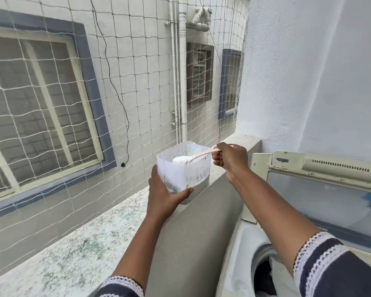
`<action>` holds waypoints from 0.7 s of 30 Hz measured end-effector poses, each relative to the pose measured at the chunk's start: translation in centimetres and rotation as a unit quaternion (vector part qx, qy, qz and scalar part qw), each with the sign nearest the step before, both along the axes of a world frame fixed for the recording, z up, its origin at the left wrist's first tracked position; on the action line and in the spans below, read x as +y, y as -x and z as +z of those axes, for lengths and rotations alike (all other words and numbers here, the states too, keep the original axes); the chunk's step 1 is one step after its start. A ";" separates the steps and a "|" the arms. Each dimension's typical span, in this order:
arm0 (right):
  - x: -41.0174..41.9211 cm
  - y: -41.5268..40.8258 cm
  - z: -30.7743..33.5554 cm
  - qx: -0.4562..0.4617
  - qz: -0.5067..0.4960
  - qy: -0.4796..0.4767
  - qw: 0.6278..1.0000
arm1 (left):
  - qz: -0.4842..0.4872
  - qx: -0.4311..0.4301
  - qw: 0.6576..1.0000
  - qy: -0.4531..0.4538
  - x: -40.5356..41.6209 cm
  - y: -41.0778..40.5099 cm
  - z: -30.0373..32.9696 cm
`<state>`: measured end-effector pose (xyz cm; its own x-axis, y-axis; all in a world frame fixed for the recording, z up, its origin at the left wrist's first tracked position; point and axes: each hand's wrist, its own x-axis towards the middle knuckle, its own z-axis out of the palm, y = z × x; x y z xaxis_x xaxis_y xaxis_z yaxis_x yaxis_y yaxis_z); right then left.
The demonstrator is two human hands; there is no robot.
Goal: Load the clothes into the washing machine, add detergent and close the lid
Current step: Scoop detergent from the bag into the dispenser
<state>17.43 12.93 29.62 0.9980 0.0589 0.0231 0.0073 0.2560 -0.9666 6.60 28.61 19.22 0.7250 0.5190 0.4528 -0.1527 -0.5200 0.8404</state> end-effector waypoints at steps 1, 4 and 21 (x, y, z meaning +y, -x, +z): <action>0.0 -0.1 0.1 0.002 0.004 -0.006 1.000 | 0.011 -0.007 1.000 -0.003 -0.2 0.2 0.2; -0.3 -0.5 0.5 0.008 0.014 -0.015 1.000 | 0.084 -0.044 0.994 -0.062 -0.7 0.9 0.8; -7.9 -2.3 2.1 0.038 0.040 -0.085 0.995 | -0.084 -0.164 0.916 -0.358 -14.4 -0.5 -2.0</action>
